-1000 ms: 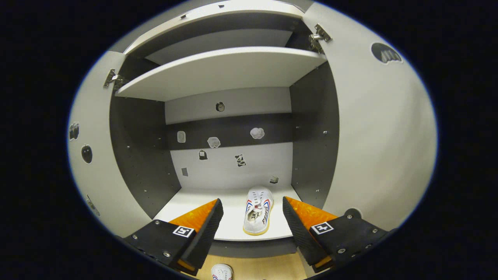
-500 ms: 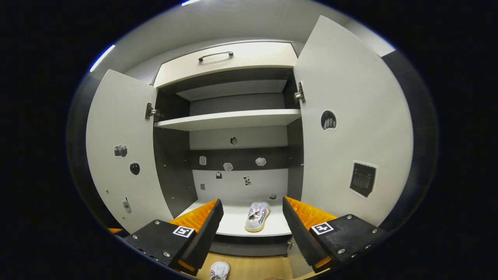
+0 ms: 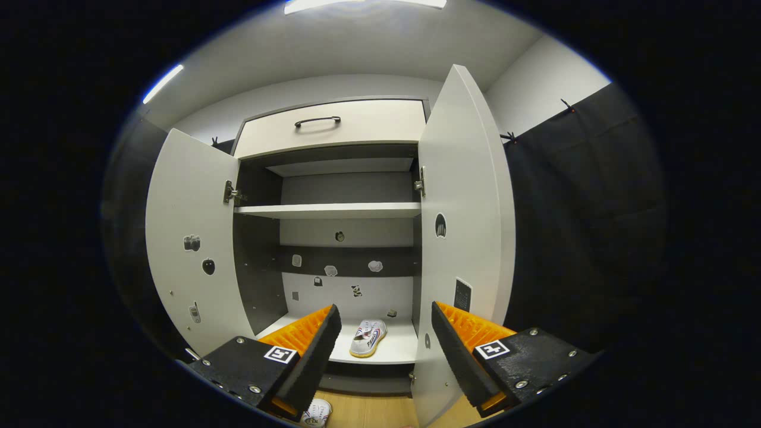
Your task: Grab one shoe with the right hand and put it into the shoe cabinet, grab the other shoe with the left hand and put it into the shoe cabinet; then close the right door with the right hand and the left door with the left hand.
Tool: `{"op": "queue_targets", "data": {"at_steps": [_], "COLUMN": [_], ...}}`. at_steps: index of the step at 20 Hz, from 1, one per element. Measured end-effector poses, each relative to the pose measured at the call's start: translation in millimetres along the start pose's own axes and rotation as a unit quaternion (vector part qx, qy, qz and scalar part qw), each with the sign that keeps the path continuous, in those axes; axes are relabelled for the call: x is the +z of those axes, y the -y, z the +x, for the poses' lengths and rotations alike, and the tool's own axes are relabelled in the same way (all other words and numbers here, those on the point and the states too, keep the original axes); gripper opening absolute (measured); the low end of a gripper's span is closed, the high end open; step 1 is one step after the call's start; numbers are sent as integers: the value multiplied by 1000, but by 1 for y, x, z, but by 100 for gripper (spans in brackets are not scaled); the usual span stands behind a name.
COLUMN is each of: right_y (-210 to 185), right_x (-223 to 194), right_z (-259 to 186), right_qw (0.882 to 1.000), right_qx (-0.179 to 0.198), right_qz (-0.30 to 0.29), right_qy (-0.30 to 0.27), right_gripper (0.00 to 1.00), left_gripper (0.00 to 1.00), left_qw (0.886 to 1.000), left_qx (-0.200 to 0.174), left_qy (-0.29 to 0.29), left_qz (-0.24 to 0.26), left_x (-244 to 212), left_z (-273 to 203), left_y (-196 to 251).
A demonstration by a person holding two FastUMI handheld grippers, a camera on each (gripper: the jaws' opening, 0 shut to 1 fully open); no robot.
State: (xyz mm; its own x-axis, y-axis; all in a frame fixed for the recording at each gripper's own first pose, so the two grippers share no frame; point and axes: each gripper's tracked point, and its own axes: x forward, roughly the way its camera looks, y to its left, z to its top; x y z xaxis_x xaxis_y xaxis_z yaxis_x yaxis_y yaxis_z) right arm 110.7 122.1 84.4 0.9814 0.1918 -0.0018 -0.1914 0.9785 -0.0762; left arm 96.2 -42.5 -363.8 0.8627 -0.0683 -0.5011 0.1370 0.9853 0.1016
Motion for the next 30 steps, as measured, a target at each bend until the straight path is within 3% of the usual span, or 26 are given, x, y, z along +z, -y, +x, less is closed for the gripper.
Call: {"op": "queue_targets", "data": {"at_steps": [5, 10, 20, 25, 26, 27, 28, 29, 30], "right_y": [3, 14, 21, 19, 17, 16, 17, 18, 19], "right_x": [5, 2, -12, -18, -20, -22, -22, -24, -23], "right_z": [-16, -26, -30, -30, -29, -28, -28, -28, -28], "right_qw": [1000, 1000, 1000, 1000, 1000, 1000, 1000, 1000, 1000], "right_qx": [2, -5, -1, 6, 9, 12, 12, 11, 11], "right_qz": [-24, -29, -15, -10, -8, -7, -6, -5, -4], "right_qy": [8, 5, -12, -14, -17, -19, -20, -21, -21], "right_gripper": [93, 93, 93, 93, 93, 93, 93, 93, 93], "left_gripper": [95, 95, 96, 95, 90, 71, 61, 45, 44], "left_qw": [996, 987, 967, 966, 963, 961, 961, 961, 961], "left_qx": [-5, -2, -29, -40, -46, -52, -47, -45, -42], "left_qy": [-92, -156, -246, -249, -254, -256, -259, -262, -264], "left_qz": [-9, -26, -59, -62, -75, -84, -84, -78, -70], "left_x": [-91, -148, -199, -201, -202, -201, -200, -201, -200], "left_z": [36, 57, 67, 73, 72, 73, 73, 73, 72], "left_y": [13, 10, 22, 26, 33, 38, 40, 39, 39]}}
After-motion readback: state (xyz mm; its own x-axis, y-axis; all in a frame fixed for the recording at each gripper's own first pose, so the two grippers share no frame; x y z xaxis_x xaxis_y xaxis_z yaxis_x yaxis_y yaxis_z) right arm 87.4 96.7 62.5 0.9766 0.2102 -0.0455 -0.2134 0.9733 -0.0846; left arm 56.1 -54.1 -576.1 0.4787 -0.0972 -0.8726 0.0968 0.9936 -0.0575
